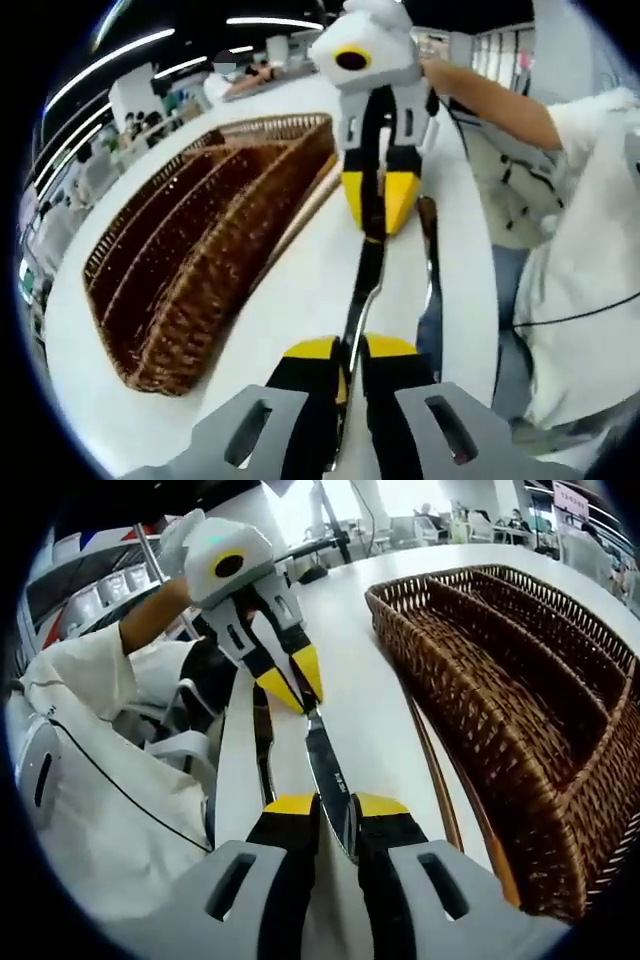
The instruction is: Arrange the knives, forks, and spoons in their matching storage slots by inserting each utensil handle-first until every utensil is classified and aligned in the correct compartment
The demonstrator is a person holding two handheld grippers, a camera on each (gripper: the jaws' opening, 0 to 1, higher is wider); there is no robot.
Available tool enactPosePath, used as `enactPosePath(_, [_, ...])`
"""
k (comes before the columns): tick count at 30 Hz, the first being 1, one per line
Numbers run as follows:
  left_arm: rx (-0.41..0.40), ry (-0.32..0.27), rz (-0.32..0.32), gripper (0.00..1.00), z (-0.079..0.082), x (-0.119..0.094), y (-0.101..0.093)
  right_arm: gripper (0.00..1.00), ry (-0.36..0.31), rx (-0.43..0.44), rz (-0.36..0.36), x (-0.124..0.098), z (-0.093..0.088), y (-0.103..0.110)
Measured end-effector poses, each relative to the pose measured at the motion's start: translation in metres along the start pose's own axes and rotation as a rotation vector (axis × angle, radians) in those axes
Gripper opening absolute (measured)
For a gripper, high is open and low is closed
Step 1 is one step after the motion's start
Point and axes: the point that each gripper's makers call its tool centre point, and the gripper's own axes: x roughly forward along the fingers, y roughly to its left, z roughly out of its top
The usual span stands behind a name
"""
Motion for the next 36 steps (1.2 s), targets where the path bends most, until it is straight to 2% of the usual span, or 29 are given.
enactPosePath(2, [-0.046,0.003,-0.042,0.08,0.000,0.000,0.003,0.13,0.002,-0.002,0.004,0.000,0.001,0.000])
enactPosePath(6, [-0.050,0.004,-0.059,0.07,0.000,0.000,0.004,0.13,0.001,-0.003,0.008,0.000,0.001,0.000])
enactPosePath(7, [-0.108,0.010,-0.105,0.07,0.000,0.000,0.004,0.14,0.007,-0.081,-0.006,0.001,0.001,0.001])
enactPosePath(11, [-0.169,0.008,-0.129,0.07,0.000,-0.001,0.005,0.16,0.032,-0.186,-0.035,0.002,0.001,0.002])
enactPosePath(12, [-0.185,0.003,-0.133,0.07,0.000,-0.002,0.005,0.16,0.053,-0.260,-0.071,0.003,0.002,0.001])
enactPosePath(14, [-0.198,0.000,-0.137,0.07,0.000,-0.002,0.004,0.17,0.093,-0.334,-0.111,0.006,0.004,-0.001])
enactPosePath(19, [-0.239,-0.003,-0.148,0.07,0.000,-0.003,0.002,0.15,0.141,-0.328,-0.126,0.016,0.011,-0.008])
enactPosePath(21, [-0.224,-0.002,-0.144,0.07,0.000,-0.004,0.000,0.13,0.156,-0.278,-0.137,0.017,0.013,-0.015])
enactPosePath(22, [-0.221,0.001,-0.141,0.07,0.000,-0.004,0.000,0.12,0.160,-0.234,-0.119,0.017,0.012,-0.015])
enactPosePath(24, [-0.215,0.004,-0.133,0.07,0.001,-0.005,0.000,0.12,0.150,-0.219,-0.115,0.016,0.014,-0.018])
enactPosePath(26, [-0.197,0.006,-0.118,0.07,0.001,-0.005,0.000,0.12,0.133,-0.120,-0.092,0.015,0.014,-0.016])
enactPosePath(28, [-0.129,0.015,-0.086,0.07,0.001,-0.005,0.002,0.12,0.111,-0.029,-0.058,0.015,0.020,-0.025])
enactPosePath(33, [0.021,0.063,-0.006,0.06,0.000,-0.004,0.005,0.09,0.090,0.150,0.002,0.012,0.019,-0.021])
enactPosePath(36, [0.030,0.081,-0.007,0.05,0.000,-0.004,0.003,0.09,0.085,0.215,0.034,0.010,0.020,-0.019])
